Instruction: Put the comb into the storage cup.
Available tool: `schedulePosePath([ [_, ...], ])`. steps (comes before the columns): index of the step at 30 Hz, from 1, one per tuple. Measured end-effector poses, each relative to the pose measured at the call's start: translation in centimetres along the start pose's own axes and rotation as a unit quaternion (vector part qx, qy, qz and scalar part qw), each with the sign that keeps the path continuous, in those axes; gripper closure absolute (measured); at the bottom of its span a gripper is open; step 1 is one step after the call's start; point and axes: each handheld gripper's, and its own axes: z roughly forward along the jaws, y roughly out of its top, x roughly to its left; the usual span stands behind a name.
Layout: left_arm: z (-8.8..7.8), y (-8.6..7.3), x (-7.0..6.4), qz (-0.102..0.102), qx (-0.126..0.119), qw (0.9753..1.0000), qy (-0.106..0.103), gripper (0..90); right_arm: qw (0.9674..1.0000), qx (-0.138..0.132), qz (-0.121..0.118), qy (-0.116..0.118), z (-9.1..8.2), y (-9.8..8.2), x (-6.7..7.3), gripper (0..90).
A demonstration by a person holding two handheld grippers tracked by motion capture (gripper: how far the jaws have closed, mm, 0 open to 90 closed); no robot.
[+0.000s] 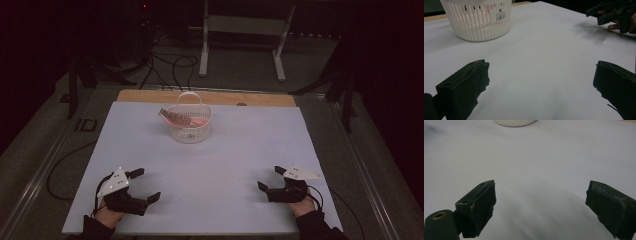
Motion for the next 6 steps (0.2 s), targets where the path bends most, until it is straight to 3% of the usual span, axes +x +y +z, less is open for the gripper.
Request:
schedulePosePath([
  [6, -0.06, 0.05, 0.0, 0.0, -0.003, 1.0, 0.0, 0.0, 1.0, 0.004, -0.004, 0.0, 0.13, 0.05, 0.19, 9.4],
])
